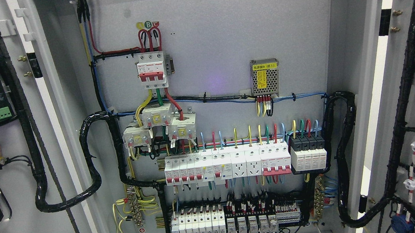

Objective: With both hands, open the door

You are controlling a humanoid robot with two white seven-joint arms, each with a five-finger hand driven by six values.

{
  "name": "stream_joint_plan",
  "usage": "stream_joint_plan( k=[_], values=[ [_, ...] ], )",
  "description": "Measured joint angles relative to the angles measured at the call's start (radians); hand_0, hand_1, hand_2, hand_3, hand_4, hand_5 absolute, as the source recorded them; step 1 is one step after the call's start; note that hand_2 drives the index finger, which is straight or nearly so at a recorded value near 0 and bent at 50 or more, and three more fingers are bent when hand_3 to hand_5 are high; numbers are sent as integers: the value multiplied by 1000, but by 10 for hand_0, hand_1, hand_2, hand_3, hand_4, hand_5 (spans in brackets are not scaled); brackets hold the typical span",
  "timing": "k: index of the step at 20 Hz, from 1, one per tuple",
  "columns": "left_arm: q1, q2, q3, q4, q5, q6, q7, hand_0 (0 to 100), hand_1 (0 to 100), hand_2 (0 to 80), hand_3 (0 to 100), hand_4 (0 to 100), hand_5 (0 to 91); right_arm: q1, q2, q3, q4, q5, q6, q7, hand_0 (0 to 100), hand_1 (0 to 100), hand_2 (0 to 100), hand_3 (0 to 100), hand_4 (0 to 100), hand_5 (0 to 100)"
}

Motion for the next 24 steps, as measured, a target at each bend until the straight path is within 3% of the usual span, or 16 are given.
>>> stream_joint_plan(
  k=[9,15,18,24],
  values=[
    [-86,-158,-69,347,-201,0,-9,0,0,0,0,30,0,21,87,43,286,3,0,2,0,0,0,0,0,0],
    [-178,-249,-93,609,-263,0,-9,0,0,0,0,30,0,-10,153,58,516,18,18,3,0,0,0,0,0,0],
    [-232,-289,-101,727,-288,-1,-9,0,0,0,0,30,0,-43,188,61,633,30,70,5,0,0,0,0,0,0],
    [-330,-364,-108,942,-318,209,-10,0,0,0,0,29,0,-160,275,62,892,42,226,5,0,0,0,0,0,0]
  ],
)
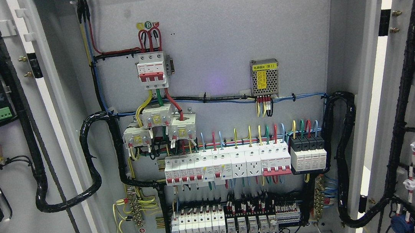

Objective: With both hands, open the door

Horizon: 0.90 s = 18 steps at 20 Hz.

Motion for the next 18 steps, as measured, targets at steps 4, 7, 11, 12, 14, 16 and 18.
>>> stream_joint_plan(
  k=[4,7,11,12,14,16,18],
  values=[
    [-59,-49,-2,125,-8,209,0,0,0,0,0,29,0,-113,62,0,191,3,104,-3,0,0,0,0,0,0],
    [-87,-85,-3,196,-12,339,-3,0,0,0,0,29,0,-182,101,0,310,4,217,-6,0,0,0,0,0,0],
    [-106,-123,-8,264,-14,460,5,0,0,0,0,29,0,-249,154,0,430,27,338,-85,0,0,0,0,0,0],
    [-108,-131,-9,279,-14,490,6,0,0,0,0,29,0,-262,164,0,454,40,351,-133,0,0,0,0,0,0],
    [-113,-144,-12,307,-18,547,7,0,0,0,0,29,0,-283,185,0,496,75,365,-231,0,0,0,0,0,0],
    [-117,-154,-14,333,-33,581,7,0,0,0,0,29,0,-303,202,0,532,112,377,-308,0,0,0,0,0,0],
    [-121,-164,-14,354,-56,599,7,0,0,0,0,29,0,-319,216,0,561,139,390,-347,0,0,0,0,0,0]
  ],
)
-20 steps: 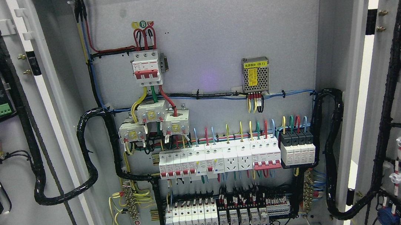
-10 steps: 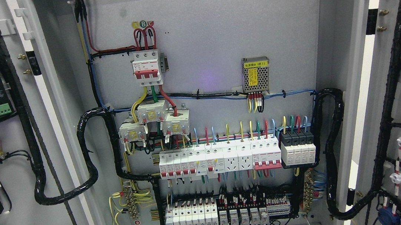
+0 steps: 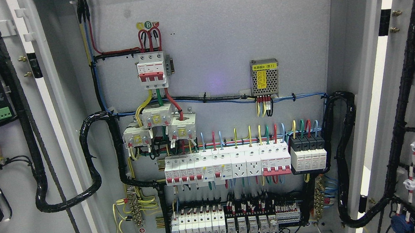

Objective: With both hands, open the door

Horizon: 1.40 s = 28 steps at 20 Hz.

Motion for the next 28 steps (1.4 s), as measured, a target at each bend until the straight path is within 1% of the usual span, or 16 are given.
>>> stream_joint_plan(
  k=[3,6,10,18,28],
  values=[
    [-3,-11,0,28,-29,13,0,0,0,0,0,29,0,-17,21,0,34,30,45,-25,0,0,0,0,0,0],
    [-5,-19,0,48,-46,15,2,0,0,0,0,29,0,-28,44,1,62,61,84,-33,0,0,0,0,0,0],
    [-6,-28,2,69,-58,27,3,0,0,0,0,31,0,-36,68,0,87,87,111,-50,0,0,0,0,0,0],
    [-7,-37,4,93,-65,54,6,0,0,0,0,31,0,-43,97,0,115,107,117,-55,0,0,0,0,0,0],
    [-8,-43,4,114,-67,55,-2,0,0,0,0,31,0,-46,113,-2,122,112,111,-59,0,0,0,0,0,0]
  ],
)
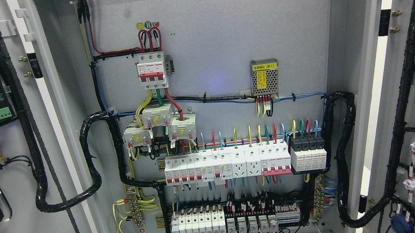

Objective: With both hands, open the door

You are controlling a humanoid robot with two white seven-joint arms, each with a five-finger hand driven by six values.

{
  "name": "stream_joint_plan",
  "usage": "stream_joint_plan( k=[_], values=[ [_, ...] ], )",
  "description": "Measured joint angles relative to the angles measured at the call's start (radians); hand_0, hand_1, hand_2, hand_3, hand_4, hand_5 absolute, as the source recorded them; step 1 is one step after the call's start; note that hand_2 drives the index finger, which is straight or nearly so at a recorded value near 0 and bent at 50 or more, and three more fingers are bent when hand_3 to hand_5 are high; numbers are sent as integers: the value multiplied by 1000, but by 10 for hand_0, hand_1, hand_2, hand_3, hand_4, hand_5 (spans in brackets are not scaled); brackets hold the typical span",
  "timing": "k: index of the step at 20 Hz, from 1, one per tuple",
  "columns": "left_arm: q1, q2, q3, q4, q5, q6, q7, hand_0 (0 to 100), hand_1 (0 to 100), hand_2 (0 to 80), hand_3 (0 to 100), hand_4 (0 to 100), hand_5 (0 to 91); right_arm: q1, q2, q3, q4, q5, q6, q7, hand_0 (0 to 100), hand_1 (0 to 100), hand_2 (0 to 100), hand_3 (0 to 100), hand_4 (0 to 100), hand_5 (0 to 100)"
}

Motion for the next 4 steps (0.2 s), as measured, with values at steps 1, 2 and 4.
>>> stream_joint_plan(
  k=[1,2,4],
  values=[
    [0,0,0,2,0,0,0,0,0,0,0,30,0,0,1,-3,-2,0,0,0,0,0,0,0,0,0],
    [0,0,-1,3,-1,0,0,0,0,0,0,30,0,0,2,-8,-2,0,0,1,0,0,0,0,0,0],
    [0,-1,-1,6,-1,0,0,0,0,0,0,30,0,1,5,-20,-4,1,-1,6,0,0,0,0,0,0]
  ],
)
